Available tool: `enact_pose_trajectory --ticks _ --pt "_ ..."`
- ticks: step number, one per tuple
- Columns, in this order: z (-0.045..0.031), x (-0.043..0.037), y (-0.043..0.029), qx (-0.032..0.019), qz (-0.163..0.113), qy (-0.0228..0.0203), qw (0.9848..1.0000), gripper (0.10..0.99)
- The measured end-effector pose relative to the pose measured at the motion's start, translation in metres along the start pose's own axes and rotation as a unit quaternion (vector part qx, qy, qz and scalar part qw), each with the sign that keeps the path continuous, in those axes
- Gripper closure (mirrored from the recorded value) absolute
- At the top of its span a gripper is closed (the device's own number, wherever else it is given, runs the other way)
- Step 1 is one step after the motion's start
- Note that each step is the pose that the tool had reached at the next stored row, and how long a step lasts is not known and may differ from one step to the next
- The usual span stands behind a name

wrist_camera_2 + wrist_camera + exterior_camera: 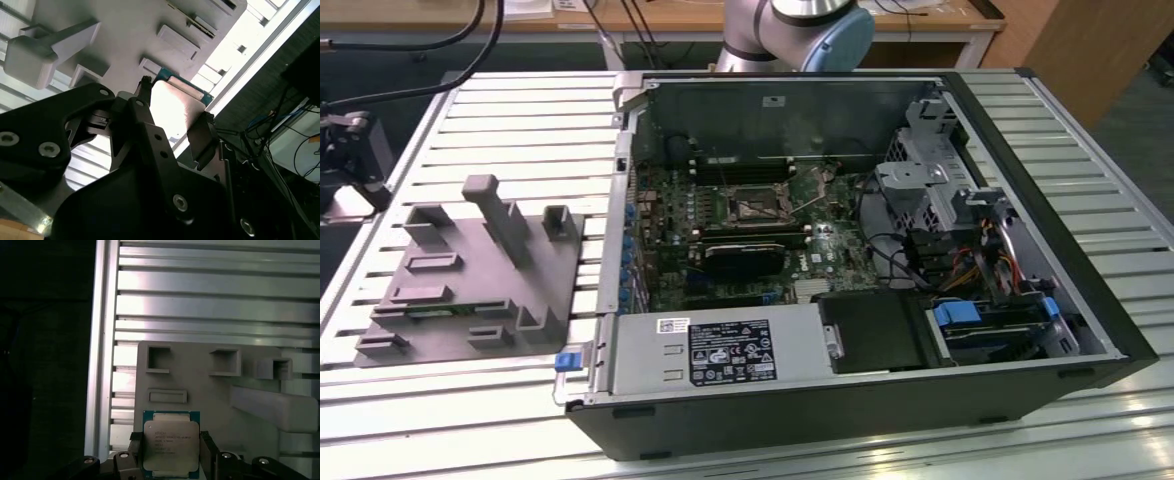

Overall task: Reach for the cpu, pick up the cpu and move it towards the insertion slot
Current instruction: 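Pick up the cpu and move it towards the insertion slot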

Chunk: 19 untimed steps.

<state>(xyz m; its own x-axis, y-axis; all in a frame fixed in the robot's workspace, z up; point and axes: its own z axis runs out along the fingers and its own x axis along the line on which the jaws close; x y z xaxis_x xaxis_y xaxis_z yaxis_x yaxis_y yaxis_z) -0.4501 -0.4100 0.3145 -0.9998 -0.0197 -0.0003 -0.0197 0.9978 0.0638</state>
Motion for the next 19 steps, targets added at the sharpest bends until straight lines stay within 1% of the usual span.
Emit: enact_pose_trajectory --ticks 11,19 --pt "-0.0217 0.0000 0.0014 0.0000 0.000 0.0000 1.0000 0.545" --pt "-0.0413 0.0000 0.0026 0.0000 0.000 0.0001 1.0000 0.545"
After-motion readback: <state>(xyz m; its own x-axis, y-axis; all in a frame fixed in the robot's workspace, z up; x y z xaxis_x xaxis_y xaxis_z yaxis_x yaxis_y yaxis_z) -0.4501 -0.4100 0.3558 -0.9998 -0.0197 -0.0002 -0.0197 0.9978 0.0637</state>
